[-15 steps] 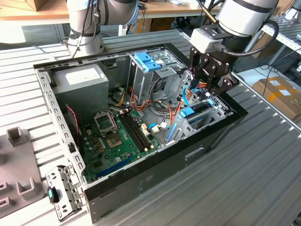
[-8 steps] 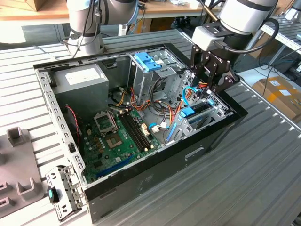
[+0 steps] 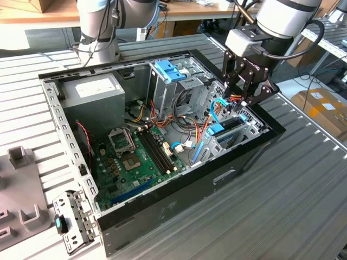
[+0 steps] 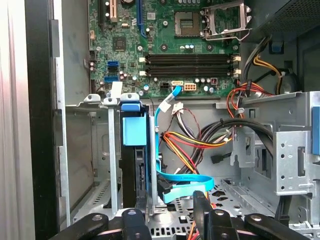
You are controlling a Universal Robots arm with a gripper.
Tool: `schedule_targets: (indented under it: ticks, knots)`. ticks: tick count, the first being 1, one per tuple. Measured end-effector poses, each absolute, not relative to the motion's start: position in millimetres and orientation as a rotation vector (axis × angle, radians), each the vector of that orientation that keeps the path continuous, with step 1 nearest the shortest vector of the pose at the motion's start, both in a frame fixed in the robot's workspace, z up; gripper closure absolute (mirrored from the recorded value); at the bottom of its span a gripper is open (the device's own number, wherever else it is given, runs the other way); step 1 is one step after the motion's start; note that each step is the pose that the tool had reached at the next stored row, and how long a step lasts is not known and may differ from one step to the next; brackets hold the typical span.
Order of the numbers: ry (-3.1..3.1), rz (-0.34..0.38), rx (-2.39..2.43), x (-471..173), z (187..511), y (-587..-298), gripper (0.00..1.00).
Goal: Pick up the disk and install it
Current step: 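Insert the first disk wire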
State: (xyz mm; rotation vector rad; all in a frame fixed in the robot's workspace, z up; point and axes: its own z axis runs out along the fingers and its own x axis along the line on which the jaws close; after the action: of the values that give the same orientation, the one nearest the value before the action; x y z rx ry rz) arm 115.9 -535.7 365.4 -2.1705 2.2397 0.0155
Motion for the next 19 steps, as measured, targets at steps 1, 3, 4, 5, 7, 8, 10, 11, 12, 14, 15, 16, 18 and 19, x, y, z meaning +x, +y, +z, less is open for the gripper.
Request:
schedule_targets:
  ticks: [1, 3, 4, 5, 7, 8, 10, 11, 12, 14, 15, 16, 18, 19]
  knots:
    - [2.24, 0.016, -2.17, 115.5, 365.4, -535.8, 0.51]
    - [2.24, 0.015, -2.171, 115.4, 365.4, -535.7, 0.51]
    - [2.24, 0.015, -2.171, 115.4, 365.5, -535.7, 0.51]
    - [2.24, 0.015, -2.171, 115.4, 365.5, -535.8, 0.51]
    - [2.24, 0.015, -2.171, 115.3, 365.3, -537.0, 0.51]
    - [2.24, 0.015, -2.171, 115.3, 365.2, -537.7, 0.51]
    - [2.24, 0.015, -2.171, 115.2, 365.1, -538.9, 0.51]
    - [2.24, 0.015, -2.171, 114.9, 365.0, -539.5, 0.51]
    - [2.24, 0.015, -2.171, 114.4, 364.8, -540.2, 0.51]
    - [2.24, 0.015, -2.171, 113.9, 364.3, -540.6, 0.51]
    - [2.24, 0.014, -2.171, 113.8, 363.8, -540.7, 0.51]
    - [2.24, 0.014, -2.171, 113.8, 362.1, -540.8, 0.51]
    - [2.24, 0.014, -2.171, 113.7, 360.2, -540.8, 0.51]
    - [2.241, 0.014, -2.171, 113.6, 358.9, -540.8, 0.51]
